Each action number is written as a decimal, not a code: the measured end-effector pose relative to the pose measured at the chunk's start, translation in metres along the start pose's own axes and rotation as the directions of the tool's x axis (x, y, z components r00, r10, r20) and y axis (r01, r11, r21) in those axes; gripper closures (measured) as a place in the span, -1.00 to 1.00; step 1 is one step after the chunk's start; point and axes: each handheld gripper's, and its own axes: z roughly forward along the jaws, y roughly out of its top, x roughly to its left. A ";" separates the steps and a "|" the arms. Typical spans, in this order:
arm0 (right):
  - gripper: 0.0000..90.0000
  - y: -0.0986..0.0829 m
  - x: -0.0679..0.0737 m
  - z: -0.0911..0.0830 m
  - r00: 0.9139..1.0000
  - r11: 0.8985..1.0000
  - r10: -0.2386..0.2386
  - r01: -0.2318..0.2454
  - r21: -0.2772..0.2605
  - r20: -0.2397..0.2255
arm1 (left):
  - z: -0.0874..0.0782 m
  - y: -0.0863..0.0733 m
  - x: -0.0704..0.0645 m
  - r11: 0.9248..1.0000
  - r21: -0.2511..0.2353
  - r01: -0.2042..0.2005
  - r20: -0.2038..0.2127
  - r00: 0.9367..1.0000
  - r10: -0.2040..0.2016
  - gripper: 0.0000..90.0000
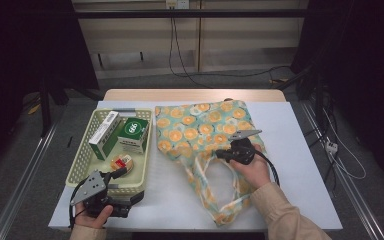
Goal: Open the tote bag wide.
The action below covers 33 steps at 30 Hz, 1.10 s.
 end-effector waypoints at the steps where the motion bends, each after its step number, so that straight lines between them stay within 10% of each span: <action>1: 0.66 0.000 0.003 -0.003 1.000 1.000 -0.018 0.018 -0.021 0.005 | 0.000 0.000 0.000 1.000 0.000 -0.001 0.001 1.000 0.001 -0.91; 3: 0.07 0.003 0.006 -0.013 1.000 0.999 -0.012 0.011 -0.050 -0.014 | -0.001 0.000 0.000 1.000 0.000 -0.003 -0.001 1.000 0.003 -0.91; 12: -0.21 0.007 -0.038 -0.048 0.994 0.992 0.082 -0.074 -0.102 0.068 | -0.001 0.001 -0.003 1.000 0.001 -0.004 0.007 1.000 0.004 -0.91; 15: -0.19 0.000 -0.062 -0.047 0.971 0.994 0.103 -0.092 -0.061 0.214 | -0.001 0.002 -0.003 1.000 -0.001 -0.008 0.009 1.000 0.008 -0.91; 22: -0.01 -0.014 -0.107 -0.035 0.924 0.982 0.187 -0.188 -0.030 0.333 | 0.001 0.002 -0.004 1.000 -0.001 -0.003 0.017 1.000 0.003 -0.91; 29: 0.17 -0.013 -0.129 -0.018 0.914 0.970 0.239 -0.240 -0.036 0.327 | 0.001 0.005 -0.007 1.000 -0.007 -0.006 0.025 1.000 0.006 -0.91; 33: 0.69 -0.011 -0.131 -0.015 0.907 0.979 0.190 -0.201 -0.008 0.377 | 0.002 0.006 -0.009 1.000 -0.005 -0.011 0.030 0.999 0.012 -0.91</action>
